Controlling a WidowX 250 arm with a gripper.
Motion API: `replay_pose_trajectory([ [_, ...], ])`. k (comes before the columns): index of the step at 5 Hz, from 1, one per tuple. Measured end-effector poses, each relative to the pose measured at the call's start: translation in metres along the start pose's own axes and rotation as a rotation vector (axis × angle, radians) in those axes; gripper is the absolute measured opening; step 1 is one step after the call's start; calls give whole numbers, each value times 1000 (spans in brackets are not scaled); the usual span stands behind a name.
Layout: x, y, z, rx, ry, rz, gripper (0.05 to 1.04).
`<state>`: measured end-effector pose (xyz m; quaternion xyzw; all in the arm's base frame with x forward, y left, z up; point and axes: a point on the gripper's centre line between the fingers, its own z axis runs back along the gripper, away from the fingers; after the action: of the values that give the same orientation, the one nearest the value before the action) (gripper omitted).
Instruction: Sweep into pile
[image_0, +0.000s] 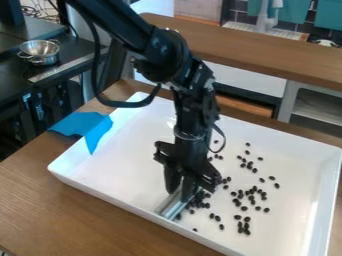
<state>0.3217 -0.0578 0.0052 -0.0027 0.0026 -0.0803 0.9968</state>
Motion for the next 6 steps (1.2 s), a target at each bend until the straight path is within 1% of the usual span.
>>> replay_pose_trajectory([
  [1,0,-23,2,-10,6,1,328],
  [2,3,-56,7,-26,-12,10,328],
  [3,9,-84,18,-56,-17,19,328],
  [4,15,-99,21,-67,-20,32,328],
  [5,22,-98,27,-64,-41,56,328],
  [6,29,-60,27,-32,-41,75,328],
])
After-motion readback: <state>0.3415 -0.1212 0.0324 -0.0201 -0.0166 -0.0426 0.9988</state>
